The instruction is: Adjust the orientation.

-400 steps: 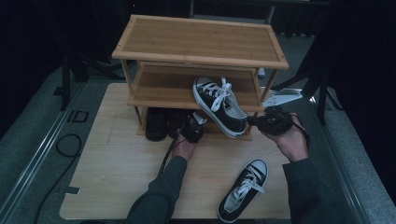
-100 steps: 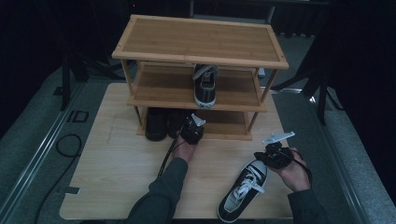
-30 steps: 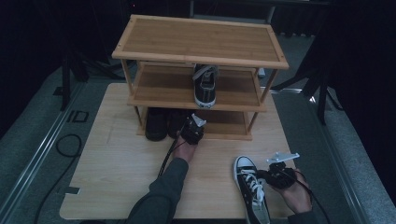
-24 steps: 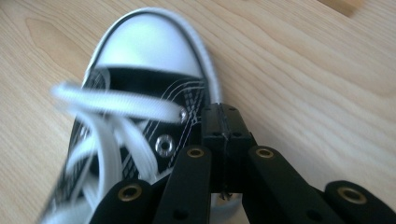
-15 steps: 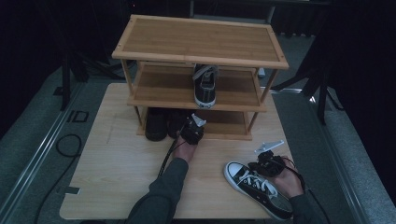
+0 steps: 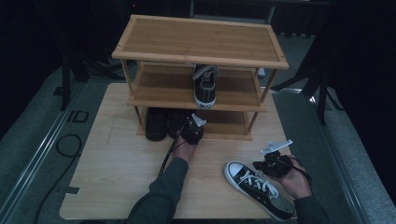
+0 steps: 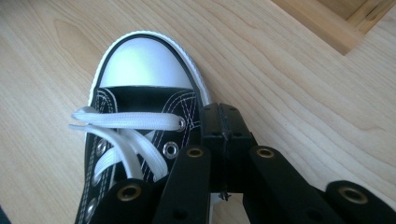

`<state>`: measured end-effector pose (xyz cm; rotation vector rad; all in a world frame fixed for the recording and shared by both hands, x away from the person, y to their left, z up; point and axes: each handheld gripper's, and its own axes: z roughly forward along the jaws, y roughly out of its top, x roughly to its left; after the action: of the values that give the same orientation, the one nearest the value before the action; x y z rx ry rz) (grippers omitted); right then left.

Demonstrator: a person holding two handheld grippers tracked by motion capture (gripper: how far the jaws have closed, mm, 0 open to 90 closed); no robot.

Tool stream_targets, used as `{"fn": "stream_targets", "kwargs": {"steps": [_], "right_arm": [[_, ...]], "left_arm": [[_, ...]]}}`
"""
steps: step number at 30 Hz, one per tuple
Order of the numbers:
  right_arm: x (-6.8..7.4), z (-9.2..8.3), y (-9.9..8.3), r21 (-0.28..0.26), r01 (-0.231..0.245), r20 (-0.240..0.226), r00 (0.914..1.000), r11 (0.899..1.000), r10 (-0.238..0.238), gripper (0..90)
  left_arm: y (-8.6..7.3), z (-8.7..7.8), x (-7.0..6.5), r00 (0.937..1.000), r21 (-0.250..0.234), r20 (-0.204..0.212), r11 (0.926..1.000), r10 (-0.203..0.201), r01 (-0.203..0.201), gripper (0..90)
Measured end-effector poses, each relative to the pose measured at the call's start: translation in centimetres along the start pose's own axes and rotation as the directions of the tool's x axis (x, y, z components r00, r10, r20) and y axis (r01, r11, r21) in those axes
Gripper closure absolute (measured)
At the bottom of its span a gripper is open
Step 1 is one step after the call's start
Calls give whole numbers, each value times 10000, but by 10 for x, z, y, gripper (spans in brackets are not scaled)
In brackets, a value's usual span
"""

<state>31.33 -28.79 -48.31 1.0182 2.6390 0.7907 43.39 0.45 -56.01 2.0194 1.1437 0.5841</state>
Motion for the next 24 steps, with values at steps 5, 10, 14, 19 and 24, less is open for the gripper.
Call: {"fn": "stream_targets", "kwargs": {"steps": [5,10,14,19,24], "right_arm": [[1,-9,1,-13,131,75,9999,9999,-131,896],[2,-16,1,91,216,115,9997,9997,-217,895],[3,-19,-1,137,282,127,9995,9995,-284,894],[3,-24,-2,241,329,121,9994,9992,-332,891],[2,-28,-6,251,275,-32,9996,9993,-274,890]], "left_arm": [[0,0,0,10000,0,-5,10000,3,-3,885],[0,0,0,10000,0,-2,10000,1,-1,885],[0,0,0,10000,0,-5,10000,5,-5,885],[0,0,0,10000,-1,-3,10000,1,-1,886],[0,0,0,10000,-2,-5,10000,5,-5,885]]}}
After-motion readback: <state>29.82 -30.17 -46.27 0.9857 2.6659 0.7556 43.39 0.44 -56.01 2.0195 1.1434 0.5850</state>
